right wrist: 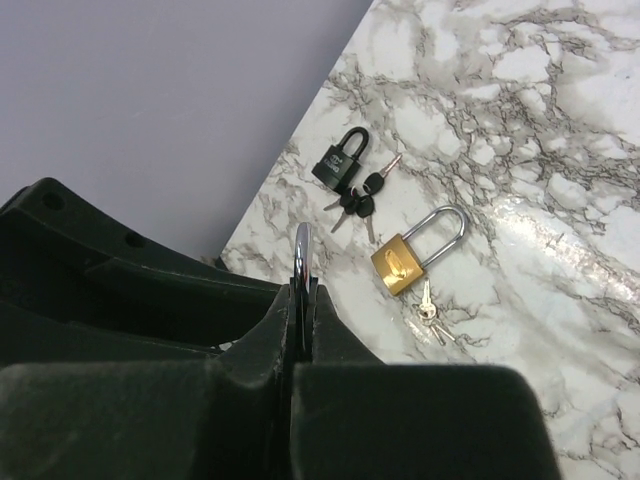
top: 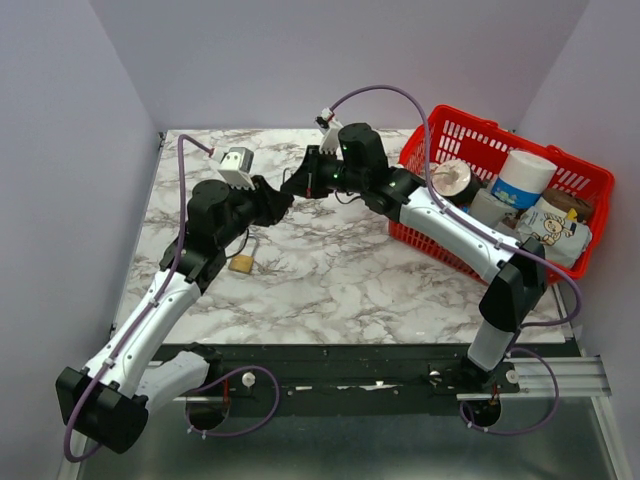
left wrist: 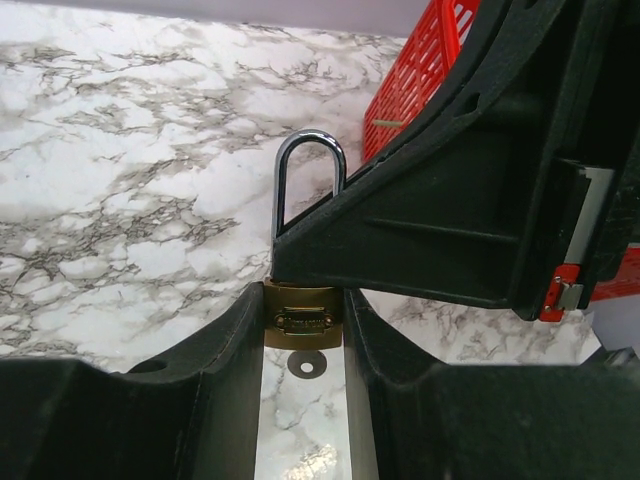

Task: Lock with the key
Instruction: Lock the lock.

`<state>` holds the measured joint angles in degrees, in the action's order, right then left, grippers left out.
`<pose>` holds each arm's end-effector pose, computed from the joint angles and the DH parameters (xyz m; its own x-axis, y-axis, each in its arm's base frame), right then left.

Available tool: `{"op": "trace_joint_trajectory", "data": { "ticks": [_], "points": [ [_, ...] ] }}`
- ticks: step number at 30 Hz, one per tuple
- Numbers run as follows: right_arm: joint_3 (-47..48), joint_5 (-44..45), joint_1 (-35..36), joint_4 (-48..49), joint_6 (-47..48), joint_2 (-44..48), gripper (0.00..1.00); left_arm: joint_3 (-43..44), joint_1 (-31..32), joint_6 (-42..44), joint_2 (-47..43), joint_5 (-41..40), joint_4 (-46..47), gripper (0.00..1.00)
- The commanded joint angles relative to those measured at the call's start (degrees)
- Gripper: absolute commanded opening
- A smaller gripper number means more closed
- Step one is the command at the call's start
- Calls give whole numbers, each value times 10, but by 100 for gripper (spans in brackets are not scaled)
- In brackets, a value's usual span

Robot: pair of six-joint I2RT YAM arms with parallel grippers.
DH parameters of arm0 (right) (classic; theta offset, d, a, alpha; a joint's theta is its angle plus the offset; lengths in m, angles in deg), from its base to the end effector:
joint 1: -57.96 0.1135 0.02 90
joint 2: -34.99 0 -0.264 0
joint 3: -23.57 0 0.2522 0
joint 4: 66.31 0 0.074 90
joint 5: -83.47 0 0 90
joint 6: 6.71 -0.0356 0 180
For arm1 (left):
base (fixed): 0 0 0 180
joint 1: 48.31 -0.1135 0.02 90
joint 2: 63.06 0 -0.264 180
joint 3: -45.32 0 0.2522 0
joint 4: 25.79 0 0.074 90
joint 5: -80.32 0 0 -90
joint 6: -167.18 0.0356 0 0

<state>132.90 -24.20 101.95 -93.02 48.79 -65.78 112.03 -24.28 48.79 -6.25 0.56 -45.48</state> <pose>0.2956 0.3004 0.3768 -0.6771 0.0965 -0.7296 -0.5895 0.5224 0.6161 0.2087 -0.1000 0.3593 -0.4032 -0.3325 -0.8525 0.4195 0.7609 -0.4951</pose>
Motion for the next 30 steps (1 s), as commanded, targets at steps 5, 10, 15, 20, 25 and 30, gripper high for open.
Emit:
{"op": "trace_joint_trajectory", "data": {
  "ticks": [5,10,15,20,25,30],
  "points": [
    [-40,-64,-25,-4,134,44,1,64,-40,124,-26,180,-137,74],
    [-86,-212,-32,-7,255,86,1,96,-104,193,-25,347,-221,81],
    [-116,-366,-31,-44,359,114,1,157,-143,277,25,457,-258,70],
    [-95,-381,-29,-95,392,114,1,121,-135,244,10,489,-148,52],
    [-75,-375,-22,-141,421,104,1,134,-94,280,22,479,-181,50],
    [-76,-369,-18,-151,434,106,1,138,-73,312,34,496,-209,49]
  ]
}}
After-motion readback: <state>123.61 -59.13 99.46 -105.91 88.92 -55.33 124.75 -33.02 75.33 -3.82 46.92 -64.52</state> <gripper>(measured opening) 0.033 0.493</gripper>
